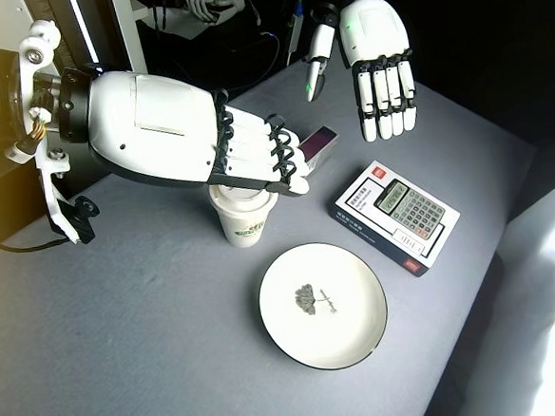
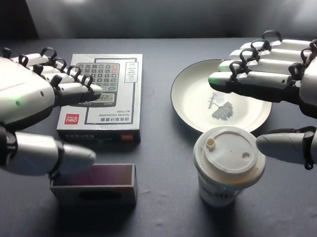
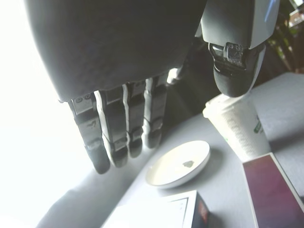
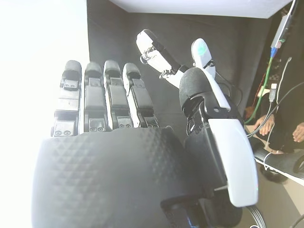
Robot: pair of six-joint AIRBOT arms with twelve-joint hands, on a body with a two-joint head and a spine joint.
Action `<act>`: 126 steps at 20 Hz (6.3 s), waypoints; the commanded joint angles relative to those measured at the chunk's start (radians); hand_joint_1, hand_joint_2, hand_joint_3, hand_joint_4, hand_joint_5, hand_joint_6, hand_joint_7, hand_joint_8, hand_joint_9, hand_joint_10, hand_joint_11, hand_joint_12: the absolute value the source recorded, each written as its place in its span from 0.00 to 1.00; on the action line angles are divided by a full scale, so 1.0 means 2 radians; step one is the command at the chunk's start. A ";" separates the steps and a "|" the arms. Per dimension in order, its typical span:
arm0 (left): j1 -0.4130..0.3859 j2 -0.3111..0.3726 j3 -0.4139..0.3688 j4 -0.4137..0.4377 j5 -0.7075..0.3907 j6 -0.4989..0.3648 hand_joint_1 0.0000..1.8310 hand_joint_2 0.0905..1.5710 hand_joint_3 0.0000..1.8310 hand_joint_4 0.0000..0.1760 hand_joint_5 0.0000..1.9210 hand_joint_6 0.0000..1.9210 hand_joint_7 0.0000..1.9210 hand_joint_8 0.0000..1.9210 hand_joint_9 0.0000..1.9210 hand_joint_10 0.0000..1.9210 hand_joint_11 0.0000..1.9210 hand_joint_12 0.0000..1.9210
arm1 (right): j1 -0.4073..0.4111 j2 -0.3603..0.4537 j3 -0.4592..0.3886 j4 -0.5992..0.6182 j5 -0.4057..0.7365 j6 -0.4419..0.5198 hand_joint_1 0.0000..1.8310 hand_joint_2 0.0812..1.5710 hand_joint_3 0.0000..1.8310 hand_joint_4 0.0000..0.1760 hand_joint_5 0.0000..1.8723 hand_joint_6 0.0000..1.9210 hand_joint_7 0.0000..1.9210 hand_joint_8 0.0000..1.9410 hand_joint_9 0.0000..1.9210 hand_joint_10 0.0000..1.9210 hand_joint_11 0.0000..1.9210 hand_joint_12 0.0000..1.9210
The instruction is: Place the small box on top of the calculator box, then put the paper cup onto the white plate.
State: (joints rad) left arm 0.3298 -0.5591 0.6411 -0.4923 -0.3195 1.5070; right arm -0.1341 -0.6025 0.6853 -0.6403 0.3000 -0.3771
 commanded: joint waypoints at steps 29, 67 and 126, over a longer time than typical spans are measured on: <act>0.119 -0.085 -0.031 -0.133 -0.137 0.040 0.55 0.72 0.01 0.00 0.00 0.00 0.00 0.00 0.01 0.00 0.00 0.12 | 0.006 0.005 -0.002 0.011 0.047 0.000 0.03 0.94 0.00 0.00 0.07 0.00 0.05 0.00 0.04 0.01 0.00 0.14; 0.048 -0.138 0.040 -0.215 -0.100 0.136 0.74 0.75 0.00 0.00 0.44 0.51 0.43 0.69 0.36 0.78 0.26 0.67 | 0.007 0.006 -0.006 0.024 0.039 0.001 0.04 0.93 0.00 0.00 0.08 0.00 0.06 0.00 0.03 0.00 0.00 0.15; -0.124 -0.211 0.243 -0.306 0.030 0.274 0.11 0.60 0.00 0.00 0.06 0.00 0.05 0.00 0.06 0.00 0.00 0.26 | -0.022 -0.006 0.014 0.032 0.050 0.076 0.46 0.45 0.00 0.00 0.00 0.00 0.00 0.00 0.00 0.00 0.00 0.00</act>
State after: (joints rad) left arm 0.0933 -0.9955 1.1210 -1.1130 -0.1947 2.0533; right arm -0.1867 -0.6243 0.7185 -0.5991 0.2920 -0.2317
